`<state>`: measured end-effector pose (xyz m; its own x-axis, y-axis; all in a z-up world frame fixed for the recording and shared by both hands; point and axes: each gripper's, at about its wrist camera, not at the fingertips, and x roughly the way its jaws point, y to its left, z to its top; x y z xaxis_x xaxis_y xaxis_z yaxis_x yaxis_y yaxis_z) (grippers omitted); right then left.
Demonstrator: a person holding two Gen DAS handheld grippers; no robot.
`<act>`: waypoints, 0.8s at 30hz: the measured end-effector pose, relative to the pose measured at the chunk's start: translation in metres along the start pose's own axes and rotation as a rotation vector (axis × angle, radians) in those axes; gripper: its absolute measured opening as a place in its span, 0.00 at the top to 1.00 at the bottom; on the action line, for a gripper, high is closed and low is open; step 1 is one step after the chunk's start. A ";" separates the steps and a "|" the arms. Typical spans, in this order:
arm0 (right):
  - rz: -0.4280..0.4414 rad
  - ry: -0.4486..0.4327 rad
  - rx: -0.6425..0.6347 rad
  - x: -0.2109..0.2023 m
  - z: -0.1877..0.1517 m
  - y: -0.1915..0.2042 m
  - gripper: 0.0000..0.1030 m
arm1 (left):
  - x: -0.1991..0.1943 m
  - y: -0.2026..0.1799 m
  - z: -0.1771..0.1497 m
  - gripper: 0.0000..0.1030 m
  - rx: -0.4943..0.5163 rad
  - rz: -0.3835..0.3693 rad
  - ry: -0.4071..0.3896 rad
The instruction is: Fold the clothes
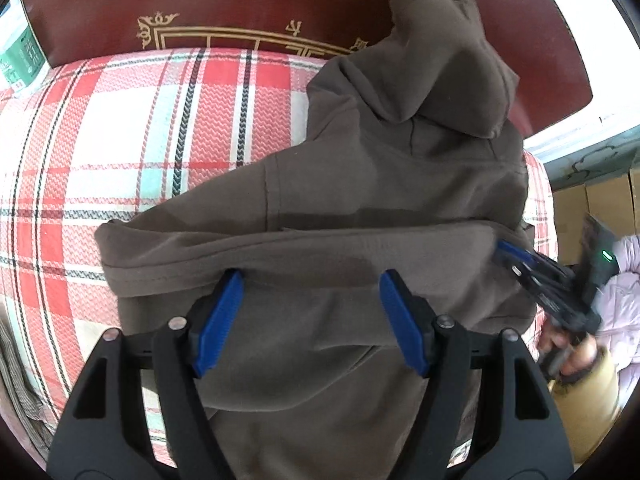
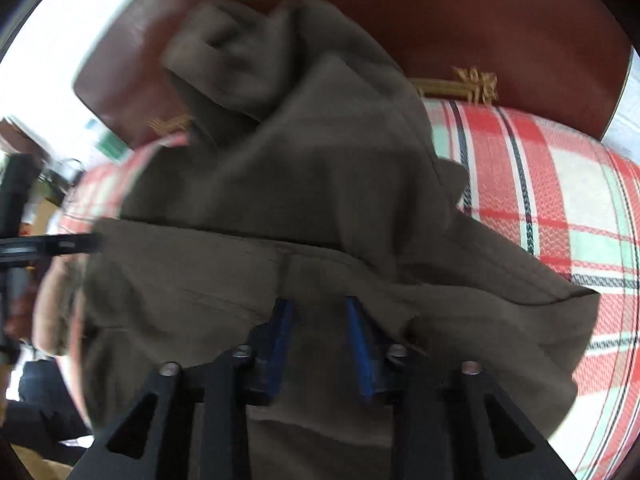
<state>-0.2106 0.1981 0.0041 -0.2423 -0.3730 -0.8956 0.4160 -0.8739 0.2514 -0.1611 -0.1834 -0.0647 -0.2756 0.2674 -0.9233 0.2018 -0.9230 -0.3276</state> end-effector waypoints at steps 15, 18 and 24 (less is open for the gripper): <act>-0.019 -0.054 -0.148 -0.060 0.019 0.028 0.61 | -0.019 0.022 0.000 0.30 -0.085 -0.066 -0.081; -0.011 -0.131 -0.220 -0.076 0.049 0.053 0.48 | -0.028 0.022 0.005 0.30 -0.100 -0.080 -0.118; -0.062 -0.149 -0.397 -0.038 0.113 0.108 0.34 | -0.042 0.014 0.007 0.30 -0.097 -0.120 -0.149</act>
<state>-0.2553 0.0825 0.1063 -0.3894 -0.3901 -0.8344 0.6945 -0.7194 0.0122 -0.1532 -0.2093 -0.0292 -0.4372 0.3232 -0.8393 0.2471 -0.8541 -0.4577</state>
